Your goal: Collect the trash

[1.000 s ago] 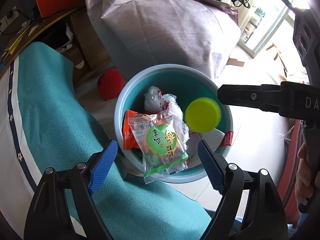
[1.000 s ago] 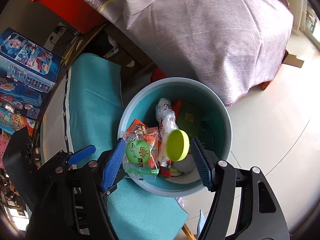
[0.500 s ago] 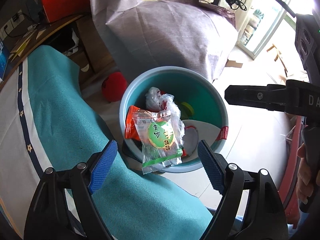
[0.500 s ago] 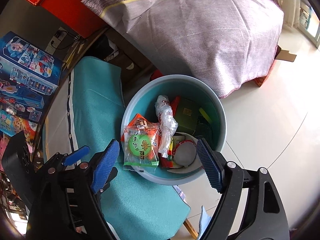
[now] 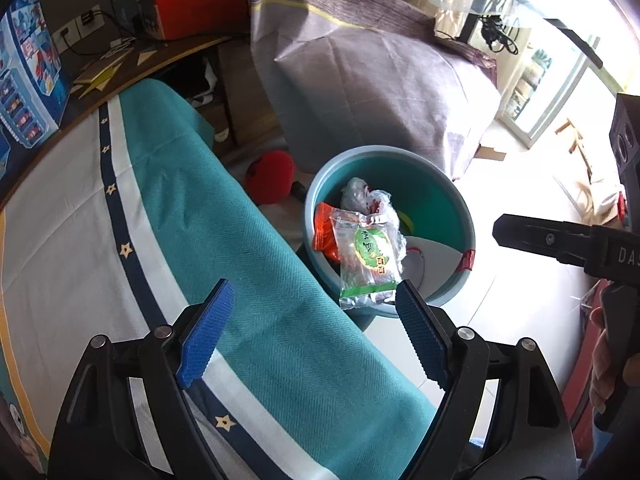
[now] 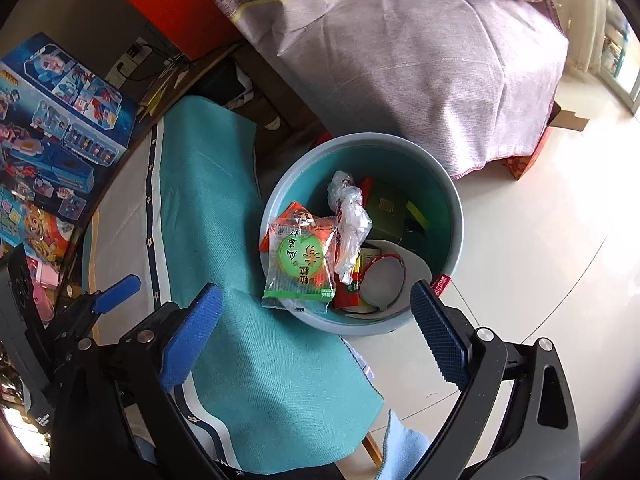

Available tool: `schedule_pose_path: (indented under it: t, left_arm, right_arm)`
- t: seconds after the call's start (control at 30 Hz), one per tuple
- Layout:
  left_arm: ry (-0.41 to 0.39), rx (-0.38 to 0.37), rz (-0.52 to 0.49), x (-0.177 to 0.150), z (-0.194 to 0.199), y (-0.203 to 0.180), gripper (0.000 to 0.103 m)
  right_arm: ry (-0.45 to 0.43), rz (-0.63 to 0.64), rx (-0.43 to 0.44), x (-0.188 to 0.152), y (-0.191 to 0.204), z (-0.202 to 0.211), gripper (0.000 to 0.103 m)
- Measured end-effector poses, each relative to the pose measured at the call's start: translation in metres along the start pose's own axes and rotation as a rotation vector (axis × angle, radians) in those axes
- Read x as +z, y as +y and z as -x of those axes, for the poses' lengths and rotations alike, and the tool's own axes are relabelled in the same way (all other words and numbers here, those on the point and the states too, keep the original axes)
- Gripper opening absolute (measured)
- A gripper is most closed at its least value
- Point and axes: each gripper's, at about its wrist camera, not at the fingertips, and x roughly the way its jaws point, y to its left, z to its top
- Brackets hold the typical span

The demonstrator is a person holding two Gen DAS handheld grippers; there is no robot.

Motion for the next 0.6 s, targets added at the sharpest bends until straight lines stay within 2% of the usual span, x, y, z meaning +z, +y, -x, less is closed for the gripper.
schedule_pose_path:
  t: [0.03, 0.1, 0.6]
  left_arm:
    - [-0.002, 0.002, 0.007, -0.002, 0.002, 0.003, 0.093]
    - [-0.025, 0.019, 0.028, -0.008, 0.008, 0.012, 0.099]
    - [-0.049, 0.052, 0.090, -0.043, 0.040, 0.037, 0.099]
  right_arm:
    - [-0.003, 0.015, -0.006, -0.003, 0.004, 0.001, 0.092]
    - [-0.007, 0.044, -0.020, -0.009, 0.011, 0.002, 0.095]
    - [-0.015, 0.137, -0.081, -0.045, 0.038, 0.016, 0.096]
